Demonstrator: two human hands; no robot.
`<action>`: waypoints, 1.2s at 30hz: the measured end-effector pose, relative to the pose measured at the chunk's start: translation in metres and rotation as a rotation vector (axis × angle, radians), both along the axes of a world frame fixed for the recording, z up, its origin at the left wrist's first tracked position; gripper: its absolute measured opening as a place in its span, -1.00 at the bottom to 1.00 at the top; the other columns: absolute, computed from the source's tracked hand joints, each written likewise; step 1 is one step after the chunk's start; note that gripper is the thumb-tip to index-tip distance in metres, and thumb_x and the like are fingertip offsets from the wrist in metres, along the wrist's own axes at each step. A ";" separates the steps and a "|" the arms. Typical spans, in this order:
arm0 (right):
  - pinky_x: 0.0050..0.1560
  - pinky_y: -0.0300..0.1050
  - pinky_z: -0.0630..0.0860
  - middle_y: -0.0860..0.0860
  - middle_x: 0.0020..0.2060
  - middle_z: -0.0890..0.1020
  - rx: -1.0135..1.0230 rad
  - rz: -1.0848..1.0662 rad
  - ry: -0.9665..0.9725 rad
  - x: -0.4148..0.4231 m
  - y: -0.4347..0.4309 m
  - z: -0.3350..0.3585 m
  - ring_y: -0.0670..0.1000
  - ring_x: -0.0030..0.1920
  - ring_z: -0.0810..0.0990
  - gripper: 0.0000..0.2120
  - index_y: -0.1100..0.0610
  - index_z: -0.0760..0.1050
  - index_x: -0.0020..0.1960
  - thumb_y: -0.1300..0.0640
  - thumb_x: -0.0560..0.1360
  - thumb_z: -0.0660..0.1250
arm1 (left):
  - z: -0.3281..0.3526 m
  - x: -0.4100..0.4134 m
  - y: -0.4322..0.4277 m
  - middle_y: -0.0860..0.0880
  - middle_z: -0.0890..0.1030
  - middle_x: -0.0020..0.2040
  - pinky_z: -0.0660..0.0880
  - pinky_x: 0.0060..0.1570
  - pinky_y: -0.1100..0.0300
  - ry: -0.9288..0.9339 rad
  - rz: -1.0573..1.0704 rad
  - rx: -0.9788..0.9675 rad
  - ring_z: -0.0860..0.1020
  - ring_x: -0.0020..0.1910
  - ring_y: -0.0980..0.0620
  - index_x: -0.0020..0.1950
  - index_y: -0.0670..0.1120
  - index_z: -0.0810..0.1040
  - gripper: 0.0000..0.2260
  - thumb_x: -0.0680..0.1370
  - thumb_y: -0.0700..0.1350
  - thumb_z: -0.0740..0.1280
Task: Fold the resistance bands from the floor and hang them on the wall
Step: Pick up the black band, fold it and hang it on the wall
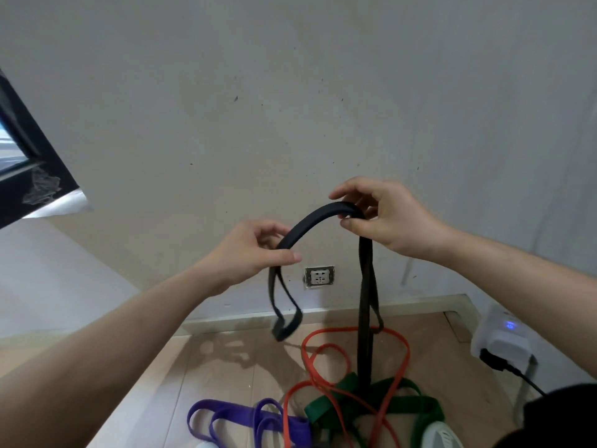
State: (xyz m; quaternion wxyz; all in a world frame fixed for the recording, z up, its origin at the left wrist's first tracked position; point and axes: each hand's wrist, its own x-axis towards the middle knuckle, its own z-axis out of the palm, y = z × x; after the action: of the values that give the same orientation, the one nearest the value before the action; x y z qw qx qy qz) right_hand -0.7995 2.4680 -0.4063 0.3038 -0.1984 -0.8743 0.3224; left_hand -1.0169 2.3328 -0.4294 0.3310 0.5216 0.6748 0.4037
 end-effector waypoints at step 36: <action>-0.09 -0.09 0.51 0.04 -0.27 0.57 -0.157 0.046 -0.201 0.017 0.013 -0.011 -0.08 -0.25 0.52 -0.67 0.03 0.55 0.14 0.32 0.46 0.46 | 0.003 -0.033 -0.009 0.05 0.61 -0.25 0.50 -0.04 0.21 -0.012 0.144 0.158 0.57 -0.26 0.11 0.00 -0.07 0.70 -0.94 0.55 -0.14 0.46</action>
State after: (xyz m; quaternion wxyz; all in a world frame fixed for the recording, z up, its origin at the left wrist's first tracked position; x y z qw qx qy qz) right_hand -0.7828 2.4811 -0.4177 0.1906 -0.2328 -0.8767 0.3754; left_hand -1.0499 2.3240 -0.4267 0.2632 0.4939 0.6746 0.4813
